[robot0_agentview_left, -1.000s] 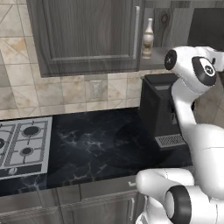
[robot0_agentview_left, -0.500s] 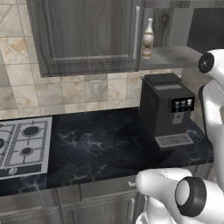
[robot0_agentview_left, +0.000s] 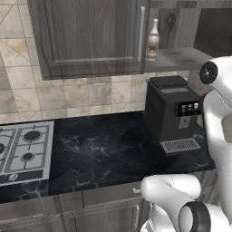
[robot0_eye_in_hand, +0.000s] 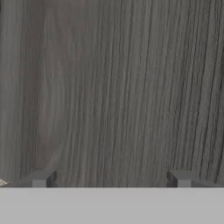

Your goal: Open the cabinet directly in front. Then move the liquor and the mug to the dining counter with the jar on it.

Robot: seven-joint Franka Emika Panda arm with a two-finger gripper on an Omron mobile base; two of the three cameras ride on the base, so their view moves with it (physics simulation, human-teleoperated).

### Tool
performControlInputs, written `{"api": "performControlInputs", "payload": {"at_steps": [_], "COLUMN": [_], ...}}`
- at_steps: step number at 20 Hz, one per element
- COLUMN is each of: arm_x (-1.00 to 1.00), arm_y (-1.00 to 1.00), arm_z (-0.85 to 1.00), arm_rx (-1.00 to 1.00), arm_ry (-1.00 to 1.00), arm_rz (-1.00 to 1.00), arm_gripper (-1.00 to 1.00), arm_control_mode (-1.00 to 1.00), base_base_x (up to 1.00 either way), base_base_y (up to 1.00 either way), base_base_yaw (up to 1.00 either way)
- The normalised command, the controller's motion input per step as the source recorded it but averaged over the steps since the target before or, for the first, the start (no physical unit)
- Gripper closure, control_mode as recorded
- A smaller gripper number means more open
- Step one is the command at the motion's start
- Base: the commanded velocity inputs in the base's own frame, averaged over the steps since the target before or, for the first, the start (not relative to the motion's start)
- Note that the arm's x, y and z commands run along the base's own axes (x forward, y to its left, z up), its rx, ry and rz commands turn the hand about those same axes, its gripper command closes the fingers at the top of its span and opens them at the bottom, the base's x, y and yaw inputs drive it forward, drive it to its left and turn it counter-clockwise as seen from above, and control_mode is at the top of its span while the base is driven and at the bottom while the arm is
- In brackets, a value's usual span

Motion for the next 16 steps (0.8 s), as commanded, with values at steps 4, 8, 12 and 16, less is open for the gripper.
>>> {"api": "performControlInputs", "payload": {"at_steps": [4,8,12,16], "arm_x": [-0.35,-0.23,-0.11,0.0], "arm_y": [1.0,1.0,1.0,1.0], "arm_z": [0.08,0.22,0.12,0.0], "arm_rx": [-0.01,0.0,0.03,0.19], "arm_ry": [0.0,0.0,0.03,0.04], "arm_rz": [0.27,0.33,0.38,0.37], "arm_gripper": [-1.0,-1.0,-1.0,-1.0], "arm_control_mode": [-1.0,-1.0,-1.0,-1.0], "base_base_x": [0.0,0.0,0.0,0.0], "base_base_y": [0.0,0.0,0.0,0.0], "base_base_yaw": [0.0,0.0,0.0,0.0]}}
